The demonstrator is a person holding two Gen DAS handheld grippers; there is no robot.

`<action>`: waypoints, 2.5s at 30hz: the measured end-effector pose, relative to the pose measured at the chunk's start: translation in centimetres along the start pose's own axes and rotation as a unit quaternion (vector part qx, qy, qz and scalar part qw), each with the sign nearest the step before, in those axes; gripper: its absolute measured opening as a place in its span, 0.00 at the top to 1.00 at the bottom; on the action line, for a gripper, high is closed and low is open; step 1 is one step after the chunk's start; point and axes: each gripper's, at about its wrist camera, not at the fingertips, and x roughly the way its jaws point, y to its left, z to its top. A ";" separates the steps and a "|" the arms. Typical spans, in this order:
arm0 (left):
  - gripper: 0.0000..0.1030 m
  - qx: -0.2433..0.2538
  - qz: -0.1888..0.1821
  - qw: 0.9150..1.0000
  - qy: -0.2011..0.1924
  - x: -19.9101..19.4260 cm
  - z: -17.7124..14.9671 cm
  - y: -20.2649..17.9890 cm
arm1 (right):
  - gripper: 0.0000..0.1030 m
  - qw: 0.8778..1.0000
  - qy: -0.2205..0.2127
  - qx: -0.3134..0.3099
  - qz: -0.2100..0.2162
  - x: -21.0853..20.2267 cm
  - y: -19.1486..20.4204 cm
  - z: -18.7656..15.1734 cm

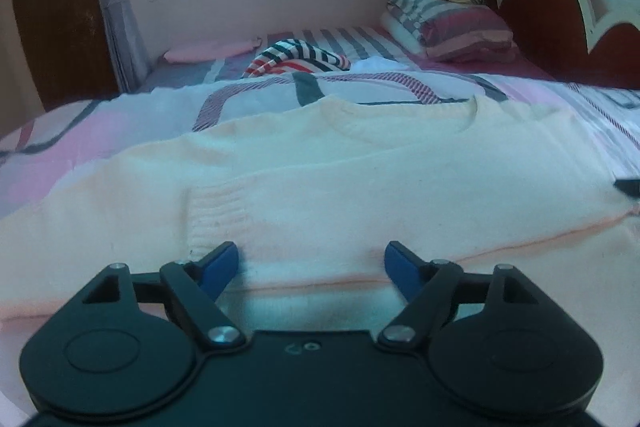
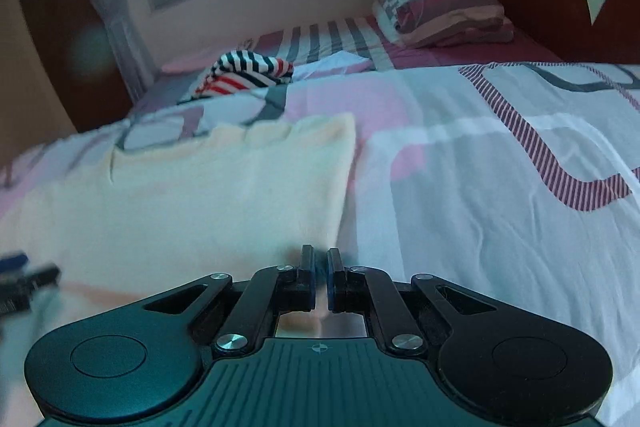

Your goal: Fold small clothes

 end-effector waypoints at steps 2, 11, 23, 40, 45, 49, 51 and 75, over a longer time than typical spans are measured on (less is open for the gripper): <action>0.20 -0.006 -0.003 1.000 0.001 0.2 0.1 0.3 | 0.96 1.000 0.000 0.021 0.005 0.2 -0.7 0.1; 0.17 0.001 -0.003 1.000 -0.002 0.2 -0.2 0.0 | 0.96 0.999 -0.008 0.050 0.003 0.1 -0.6 -0.4; 0.22 -0.161 0.069 0.984 -0.023 -6.2 -4.7 16.6 | 0.95 0.990 -0.045 0.130 -0.012 -4.6 0.4 -1.2; 0.32 -0.391 0.122 0.910 -0.057 -9.9 -9.7 33.7 | 0.95 0.990 -0.013 0.126 0.059 -2.0 11.9 -0.7; 0.69 -0.451 0.144 0.877 -0.079 -10.0 -10.4 35.2 | 0.95 0.990 -0.009 0.128 0.057 -1.5 11.8 -0.4; 0.98 -0.327 0.131 0.935 -0.039 -7.6 -7.0 32.5 | 0.95 0.990 -0.008 0.127 0.056 -1.3 11.2 -0.5; 0.98 -0.257 0.106 0.959 -0.050 -7.3 -4.3 29.0 | 0.95 0.991 -0.007 0.123 0.055 -1.1 11.0 -0.6; 0.67 0.071 -0.124 0.990 -0.010 1.5 2.6 -9.2 | 0.95 0.985 -0.025 0.155 0.068 -2.1 3.5 0.4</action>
